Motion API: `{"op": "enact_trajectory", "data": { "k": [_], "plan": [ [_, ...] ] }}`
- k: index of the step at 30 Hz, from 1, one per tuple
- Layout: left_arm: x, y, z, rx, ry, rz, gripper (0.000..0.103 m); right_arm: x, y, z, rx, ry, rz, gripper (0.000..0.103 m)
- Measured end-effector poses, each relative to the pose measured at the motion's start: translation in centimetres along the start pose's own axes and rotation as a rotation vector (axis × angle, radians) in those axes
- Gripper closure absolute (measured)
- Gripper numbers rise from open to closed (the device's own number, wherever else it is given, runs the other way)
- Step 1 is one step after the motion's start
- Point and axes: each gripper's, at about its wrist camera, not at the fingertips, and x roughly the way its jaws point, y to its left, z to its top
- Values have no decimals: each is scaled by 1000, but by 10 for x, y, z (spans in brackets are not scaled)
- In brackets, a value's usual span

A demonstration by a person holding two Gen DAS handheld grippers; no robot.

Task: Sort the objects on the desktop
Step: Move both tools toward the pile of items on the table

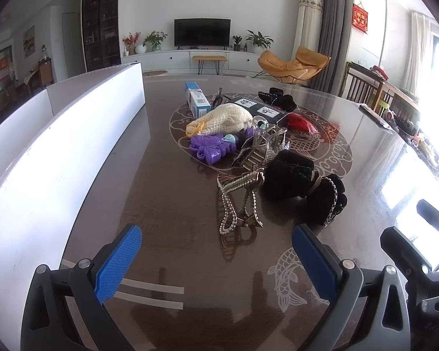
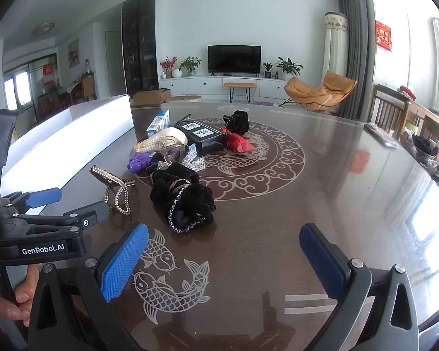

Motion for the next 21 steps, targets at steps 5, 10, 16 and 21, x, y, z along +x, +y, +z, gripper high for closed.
{"op": "enact_trajectory", "data": {
  "k": [5,10,16,21],
  "plan": [
    [2,1,-1,6,4,5,0,2,1,0,-4,9,5,0],
    [4,2,-4,9,15,7,0,2,3,0,-12,13,8,0],
    [6,3,-7,14,30,14,0,5,4,0,-17,22,12,0],
    [9,5,-11,13,44,18,0,6,5,0,-19,27,15,0]
  ]
}}
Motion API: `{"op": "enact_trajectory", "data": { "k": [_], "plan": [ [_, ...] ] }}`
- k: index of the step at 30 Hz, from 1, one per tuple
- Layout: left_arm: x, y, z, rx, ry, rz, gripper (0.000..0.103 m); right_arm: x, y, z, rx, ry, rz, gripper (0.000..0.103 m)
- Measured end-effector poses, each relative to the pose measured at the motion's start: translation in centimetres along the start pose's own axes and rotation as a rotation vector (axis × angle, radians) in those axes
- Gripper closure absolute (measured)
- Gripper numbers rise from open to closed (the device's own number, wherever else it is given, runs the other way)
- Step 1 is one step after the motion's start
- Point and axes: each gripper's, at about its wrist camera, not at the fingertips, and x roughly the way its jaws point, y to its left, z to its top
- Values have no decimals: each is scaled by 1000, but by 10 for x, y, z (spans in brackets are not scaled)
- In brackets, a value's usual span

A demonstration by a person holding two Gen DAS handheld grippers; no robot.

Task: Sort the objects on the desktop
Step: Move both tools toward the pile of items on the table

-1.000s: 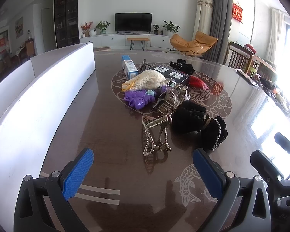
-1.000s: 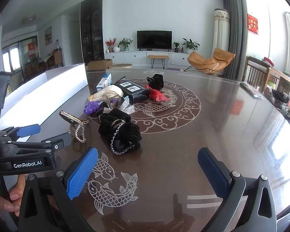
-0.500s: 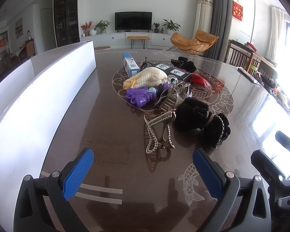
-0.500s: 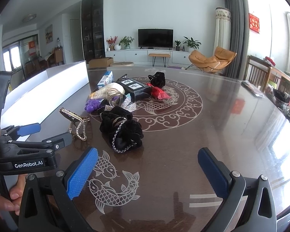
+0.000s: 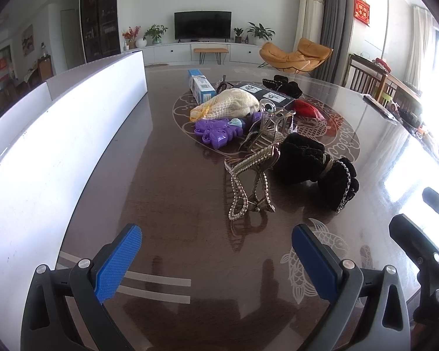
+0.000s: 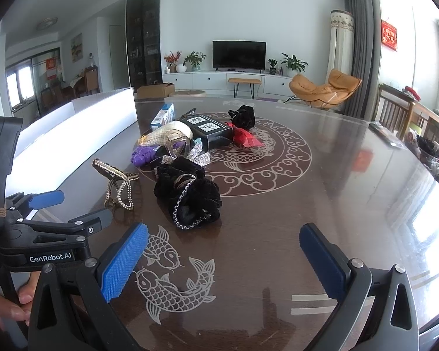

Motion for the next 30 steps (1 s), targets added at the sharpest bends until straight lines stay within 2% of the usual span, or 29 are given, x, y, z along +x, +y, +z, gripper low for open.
{"op": "enact_trajectory", "data": {
  "k": [30],
  "plan": [
    [14,6,-10,-7,44,-6,0,13,5,-4,-4,28,10,0]
  ]
}}
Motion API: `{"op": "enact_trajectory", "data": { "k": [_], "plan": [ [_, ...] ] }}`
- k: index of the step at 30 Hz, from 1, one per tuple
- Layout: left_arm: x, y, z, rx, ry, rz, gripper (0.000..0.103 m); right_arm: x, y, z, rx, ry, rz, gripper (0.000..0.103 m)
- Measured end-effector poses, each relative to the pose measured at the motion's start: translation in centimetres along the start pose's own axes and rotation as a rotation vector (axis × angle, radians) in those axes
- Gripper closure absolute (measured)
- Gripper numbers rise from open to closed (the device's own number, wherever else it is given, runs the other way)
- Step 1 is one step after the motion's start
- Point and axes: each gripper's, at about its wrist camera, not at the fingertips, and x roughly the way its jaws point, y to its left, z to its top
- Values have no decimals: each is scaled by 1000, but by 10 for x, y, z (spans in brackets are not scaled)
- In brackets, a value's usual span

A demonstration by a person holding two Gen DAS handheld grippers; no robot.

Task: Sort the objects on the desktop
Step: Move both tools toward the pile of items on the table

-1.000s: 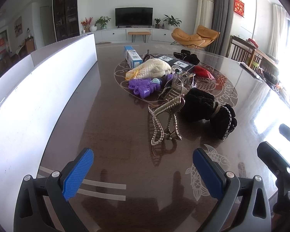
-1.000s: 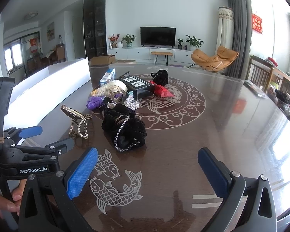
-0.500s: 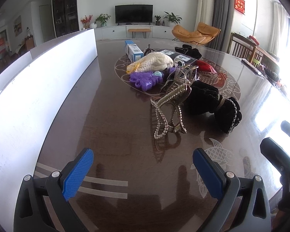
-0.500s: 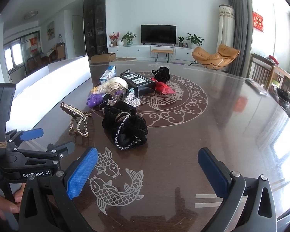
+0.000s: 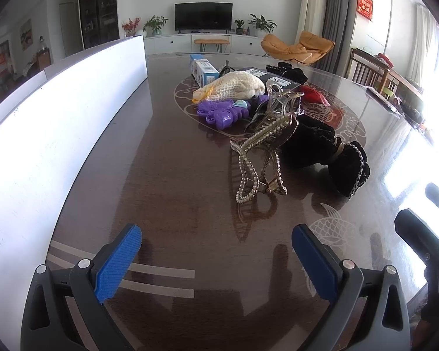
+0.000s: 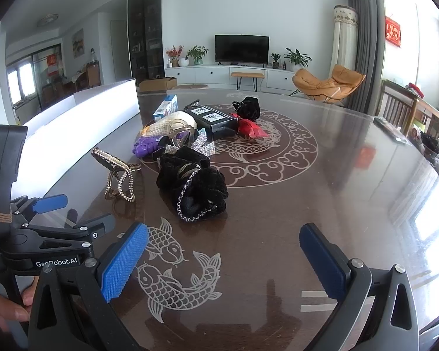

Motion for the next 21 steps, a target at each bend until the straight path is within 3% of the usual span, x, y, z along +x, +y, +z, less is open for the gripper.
{"op": "enact_trajectory", "data": {
  "k": [21],
  "plan": [
    [1,0,-4,8,12,5,0,2,2,-1,-7,9,3,0]
  ]
}}
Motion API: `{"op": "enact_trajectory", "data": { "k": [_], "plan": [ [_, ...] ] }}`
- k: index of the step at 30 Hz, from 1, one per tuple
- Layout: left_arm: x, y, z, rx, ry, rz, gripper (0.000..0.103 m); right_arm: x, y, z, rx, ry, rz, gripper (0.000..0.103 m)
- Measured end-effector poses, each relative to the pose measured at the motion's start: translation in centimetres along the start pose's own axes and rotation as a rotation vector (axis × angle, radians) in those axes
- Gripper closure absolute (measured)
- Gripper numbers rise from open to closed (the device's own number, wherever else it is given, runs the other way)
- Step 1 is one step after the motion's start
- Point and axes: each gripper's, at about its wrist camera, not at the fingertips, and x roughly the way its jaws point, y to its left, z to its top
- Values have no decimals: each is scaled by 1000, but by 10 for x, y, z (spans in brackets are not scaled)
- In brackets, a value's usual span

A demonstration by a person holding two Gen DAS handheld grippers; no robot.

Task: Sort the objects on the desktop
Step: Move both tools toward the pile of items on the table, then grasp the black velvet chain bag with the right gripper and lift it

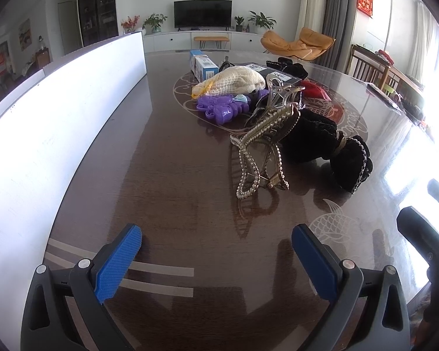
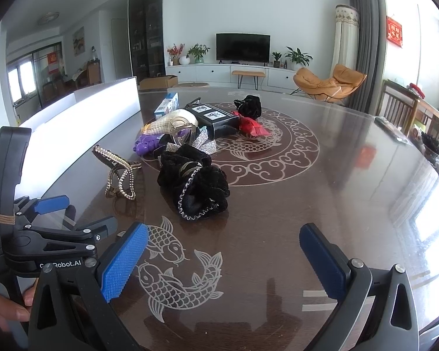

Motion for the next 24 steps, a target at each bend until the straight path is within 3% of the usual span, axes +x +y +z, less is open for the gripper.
{"op": "enact_trajectory", "data": {
  "k": [15,24],
  "plan": [
    [1,-3,0,16,2,16,0,8,2,10,-44,14,19,0],
    [2,-4,-1,20,1,21,0,32,5,20,-79,95,74,0]
  ]
}}
